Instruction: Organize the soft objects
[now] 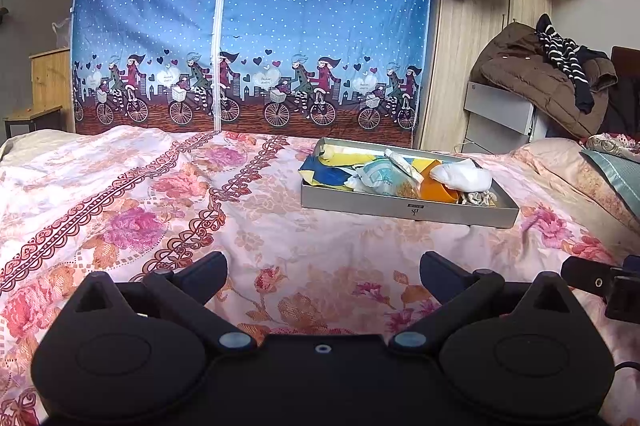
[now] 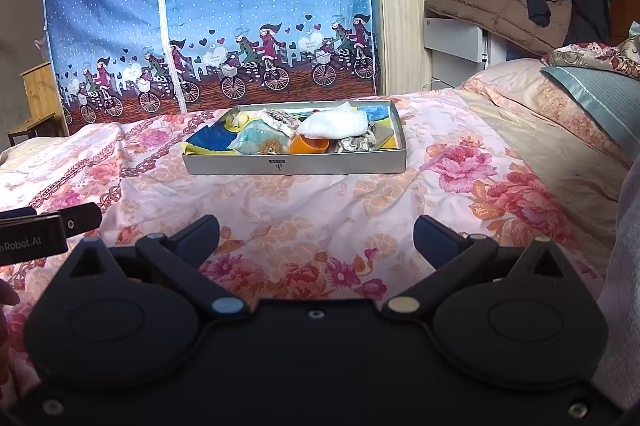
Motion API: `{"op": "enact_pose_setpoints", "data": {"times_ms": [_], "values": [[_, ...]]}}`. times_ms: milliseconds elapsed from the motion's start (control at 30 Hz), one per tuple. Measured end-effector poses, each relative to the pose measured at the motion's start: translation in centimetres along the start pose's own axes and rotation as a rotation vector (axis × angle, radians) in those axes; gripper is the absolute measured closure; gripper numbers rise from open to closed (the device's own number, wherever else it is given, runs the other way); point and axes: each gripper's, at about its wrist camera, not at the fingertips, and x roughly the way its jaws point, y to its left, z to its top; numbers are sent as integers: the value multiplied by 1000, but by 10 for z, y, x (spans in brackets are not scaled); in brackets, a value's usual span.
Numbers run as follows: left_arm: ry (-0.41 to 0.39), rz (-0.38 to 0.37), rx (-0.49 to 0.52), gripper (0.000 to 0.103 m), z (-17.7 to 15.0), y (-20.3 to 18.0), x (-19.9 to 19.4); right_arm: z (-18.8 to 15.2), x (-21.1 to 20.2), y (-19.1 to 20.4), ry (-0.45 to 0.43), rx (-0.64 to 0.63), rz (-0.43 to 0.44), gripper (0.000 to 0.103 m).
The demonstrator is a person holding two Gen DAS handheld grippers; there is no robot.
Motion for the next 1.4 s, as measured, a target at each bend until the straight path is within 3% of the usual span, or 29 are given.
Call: {"op": "enact_pose_setpoints", "data": {"times_ms": [1400], "values": [[3,1,2,1,0,-2,0,-3,2,-1,12,-1,-3,0]]}}
